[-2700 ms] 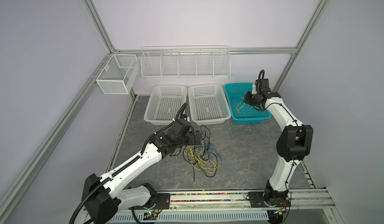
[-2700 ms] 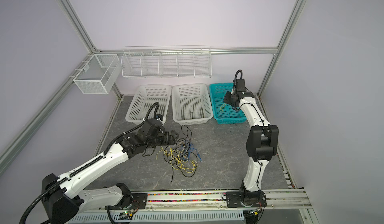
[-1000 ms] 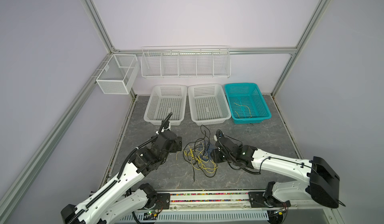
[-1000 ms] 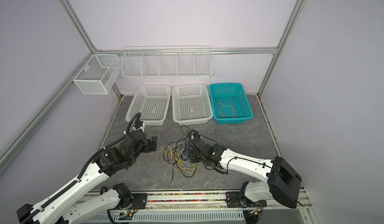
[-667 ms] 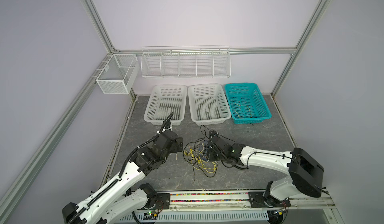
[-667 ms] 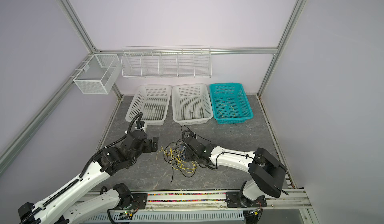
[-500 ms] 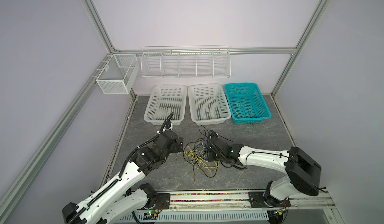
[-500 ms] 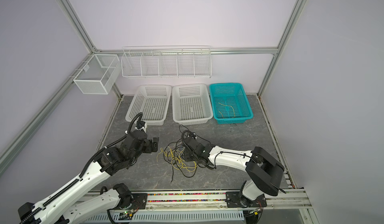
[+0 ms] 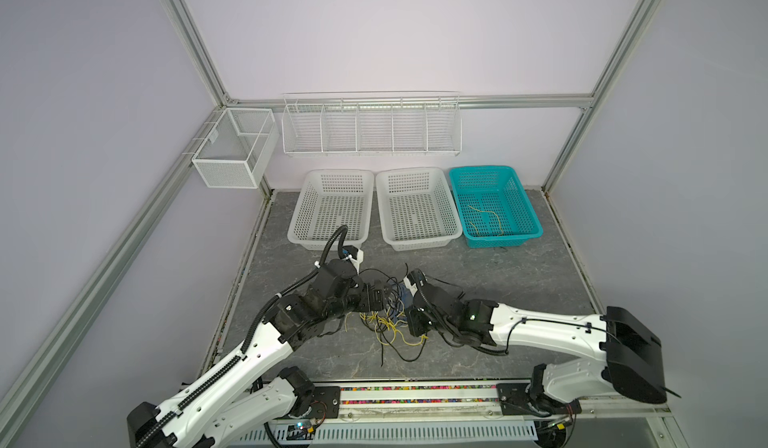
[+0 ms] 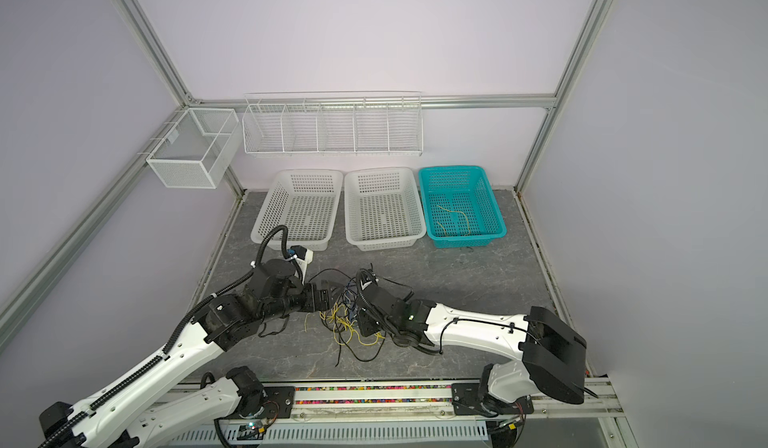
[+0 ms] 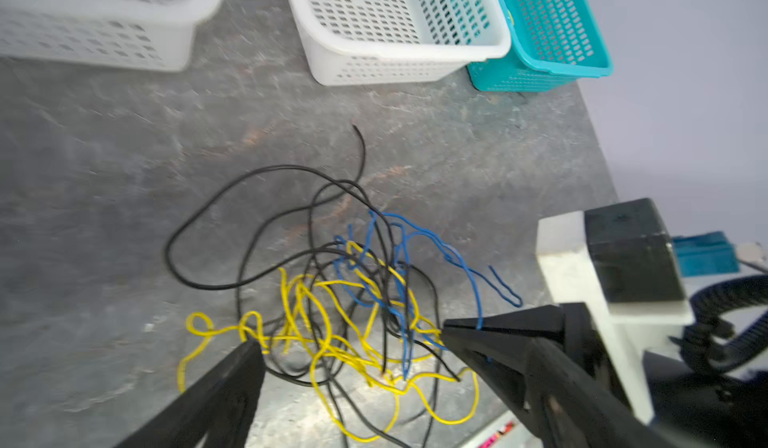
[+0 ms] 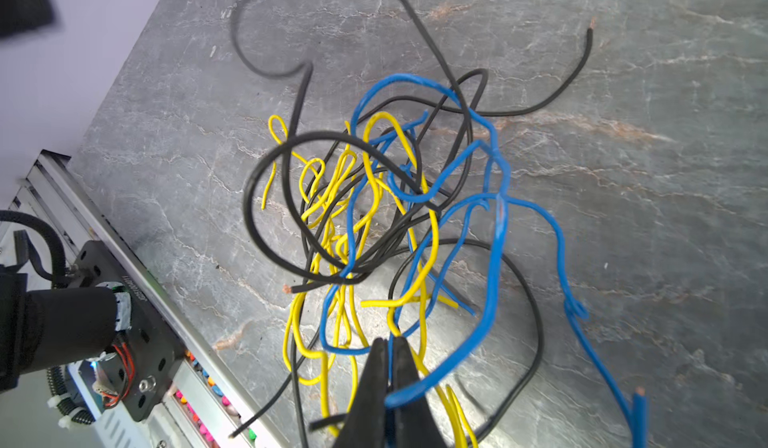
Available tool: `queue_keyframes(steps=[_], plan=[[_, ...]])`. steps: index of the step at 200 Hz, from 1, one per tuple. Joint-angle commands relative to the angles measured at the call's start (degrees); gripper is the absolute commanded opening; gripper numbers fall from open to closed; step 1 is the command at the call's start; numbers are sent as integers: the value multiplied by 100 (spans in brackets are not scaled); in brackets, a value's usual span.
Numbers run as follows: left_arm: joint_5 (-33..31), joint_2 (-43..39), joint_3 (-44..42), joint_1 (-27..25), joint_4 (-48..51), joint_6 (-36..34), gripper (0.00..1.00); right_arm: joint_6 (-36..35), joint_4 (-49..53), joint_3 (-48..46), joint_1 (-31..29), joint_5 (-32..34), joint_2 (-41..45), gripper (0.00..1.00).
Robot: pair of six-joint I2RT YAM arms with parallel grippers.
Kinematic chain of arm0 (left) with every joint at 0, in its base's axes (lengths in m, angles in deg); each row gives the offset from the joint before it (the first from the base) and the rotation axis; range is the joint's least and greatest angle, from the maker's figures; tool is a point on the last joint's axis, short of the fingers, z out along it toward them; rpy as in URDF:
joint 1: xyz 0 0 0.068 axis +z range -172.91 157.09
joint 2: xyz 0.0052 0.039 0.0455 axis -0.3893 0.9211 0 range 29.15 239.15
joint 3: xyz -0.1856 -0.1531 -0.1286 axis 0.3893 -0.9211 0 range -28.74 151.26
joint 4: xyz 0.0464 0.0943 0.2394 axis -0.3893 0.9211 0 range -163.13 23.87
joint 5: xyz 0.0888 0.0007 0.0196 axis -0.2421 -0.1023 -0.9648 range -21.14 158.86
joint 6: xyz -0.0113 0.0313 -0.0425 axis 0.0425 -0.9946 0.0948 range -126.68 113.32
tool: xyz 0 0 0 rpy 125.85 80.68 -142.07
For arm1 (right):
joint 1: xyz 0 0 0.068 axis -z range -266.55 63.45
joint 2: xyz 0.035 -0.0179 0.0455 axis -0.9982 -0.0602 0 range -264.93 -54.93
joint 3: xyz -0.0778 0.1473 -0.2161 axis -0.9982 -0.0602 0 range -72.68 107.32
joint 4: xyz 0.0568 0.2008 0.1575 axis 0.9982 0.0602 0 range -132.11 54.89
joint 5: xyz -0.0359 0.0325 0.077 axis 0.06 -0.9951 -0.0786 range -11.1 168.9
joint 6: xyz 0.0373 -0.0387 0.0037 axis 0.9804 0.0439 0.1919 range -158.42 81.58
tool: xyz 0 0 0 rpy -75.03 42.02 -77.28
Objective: Untangle the cables
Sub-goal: 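Move the right gripper back to the wire bundle beside the left gripper, then grasp a blue wire in the bundle with the right gripper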
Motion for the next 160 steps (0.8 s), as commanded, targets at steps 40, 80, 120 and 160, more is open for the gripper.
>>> queue_keyframes(steps=[40, 80, 120, 160], plan=[[1155, -680, -1665, -268, -1946, 1865, 94, -338, -757, -275, -56, 65, 511, 7], [972, -611, -1812, -400, -2048, 1923, 89, -568, -940, -307, -121, -303, 621, 7], [852, -497, -1810, -462, -2166, 1877, 69, -770, -916, -188, -399, -324, 492, 7], [808, -483, -1948, -479, -2097, 1817, 39, -817, -791, -197, -570, -67, 570, 7]])
